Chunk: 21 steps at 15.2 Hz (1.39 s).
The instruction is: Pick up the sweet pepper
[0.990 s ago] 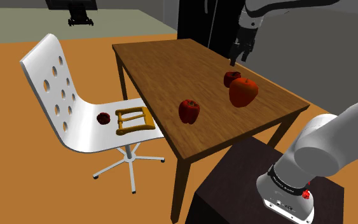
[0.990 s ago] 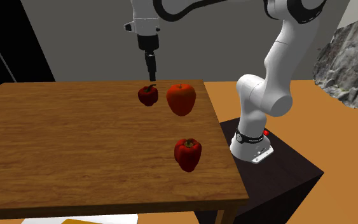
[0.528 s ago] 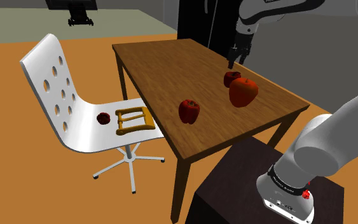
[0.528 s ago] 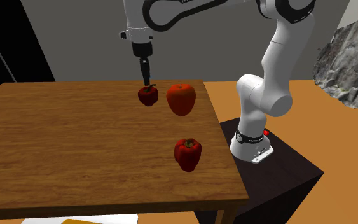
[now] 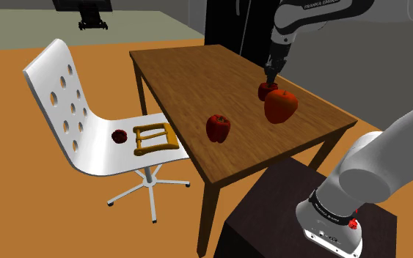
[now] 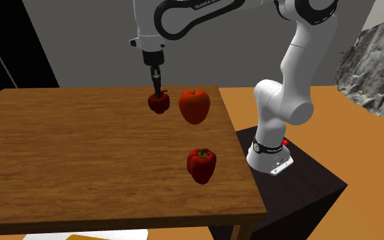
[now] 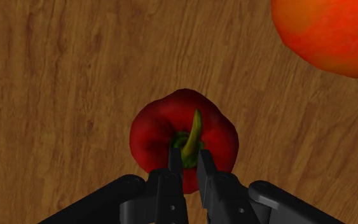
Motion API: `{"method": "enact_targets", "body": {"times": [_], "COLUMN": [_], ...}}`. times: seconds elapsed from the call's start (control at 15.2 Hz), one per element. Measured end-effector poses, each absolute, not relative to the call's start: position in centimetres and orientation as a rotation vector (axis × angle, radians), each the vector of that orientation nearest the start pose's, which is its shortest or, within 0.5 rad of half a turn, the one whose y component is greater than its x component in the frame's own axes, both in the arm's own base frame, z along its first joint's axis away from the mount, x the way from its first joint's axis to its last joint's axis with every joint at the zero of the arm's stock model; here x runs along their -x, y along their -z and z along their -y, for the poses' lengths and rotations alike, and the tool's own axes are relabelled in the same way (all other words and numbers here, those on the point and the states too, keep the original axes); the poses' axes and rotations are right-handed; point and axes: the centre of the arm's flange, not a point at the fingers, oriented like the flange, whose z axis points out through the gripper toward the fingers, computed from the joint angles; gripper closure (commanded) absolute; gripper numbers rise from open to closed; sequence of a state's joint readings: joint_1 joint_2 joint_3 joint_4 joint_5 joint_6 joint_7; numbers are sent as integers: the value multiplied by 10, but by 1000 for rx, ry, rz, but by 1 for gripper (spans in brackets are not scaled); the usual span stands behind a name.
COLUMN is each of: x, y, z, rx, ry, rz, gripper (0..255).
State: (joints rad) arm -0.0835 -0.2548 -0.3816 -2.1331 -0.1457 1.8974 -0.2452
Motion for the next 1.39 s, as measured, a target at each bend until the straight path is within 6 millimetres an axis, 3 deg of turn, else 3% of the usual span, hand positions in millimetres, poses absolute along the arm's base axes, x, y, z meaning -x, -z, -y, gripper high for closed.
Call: {"method": "enact_targets", "body": {"times": [0.53,1.39], "x": [-425,-425], "y": [-512,-580], "z": [237,237], "rx": [3174,3174], "ry": [-19,-19], "rz": [-258,-258], "gripper": [255,255]}}
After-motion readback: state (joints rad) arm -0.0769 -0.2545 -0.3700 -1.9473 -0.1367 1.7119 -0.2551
